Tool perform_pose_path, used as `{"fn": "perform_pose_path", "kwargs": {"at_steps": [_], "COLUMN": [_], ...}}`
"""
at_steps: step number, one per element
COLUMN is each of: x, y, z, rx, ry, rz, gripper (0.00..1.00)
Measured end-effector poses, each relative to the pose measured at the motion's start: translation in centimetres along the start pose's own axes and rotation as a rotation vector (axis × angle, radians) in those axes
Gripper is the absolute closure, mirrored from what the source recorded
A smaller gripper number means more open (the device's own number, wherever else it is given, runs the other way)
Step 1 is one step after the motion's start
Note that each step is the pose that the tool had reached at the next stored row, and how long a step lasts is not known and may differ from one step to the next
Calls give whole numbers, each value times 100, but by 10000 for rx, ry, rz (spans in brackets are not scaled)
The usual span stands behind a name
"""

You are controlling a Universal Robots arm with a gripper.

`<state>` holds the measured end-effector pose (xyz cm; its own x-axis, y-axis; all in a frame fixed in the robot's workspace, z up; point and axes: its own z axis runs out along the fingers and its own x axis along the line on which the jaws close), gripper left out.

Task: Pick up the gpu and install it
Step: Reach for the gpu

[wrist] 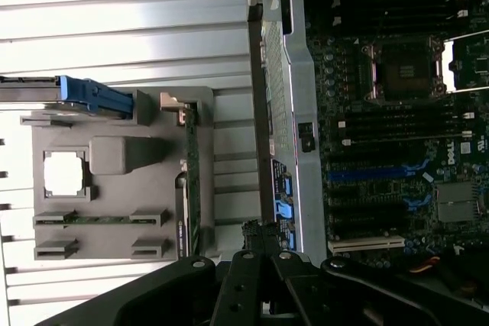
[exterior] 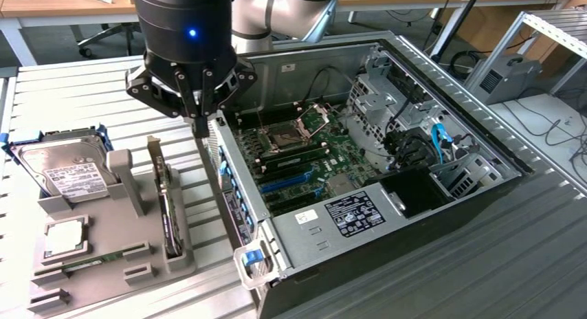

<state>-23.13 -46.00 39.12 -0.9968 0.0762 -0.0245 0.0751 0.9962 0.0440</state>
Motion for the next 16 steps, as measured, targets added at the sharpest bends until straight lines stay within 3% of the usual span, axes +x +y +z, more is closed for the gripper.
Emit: {"fn": "perform_pose_path", "kwargs": {"at_steps": [16], "x": [-4], "y": [-56], "z": [9], "rx": [0], "ry": [0], "rz": [1], "gripper": [89]}}
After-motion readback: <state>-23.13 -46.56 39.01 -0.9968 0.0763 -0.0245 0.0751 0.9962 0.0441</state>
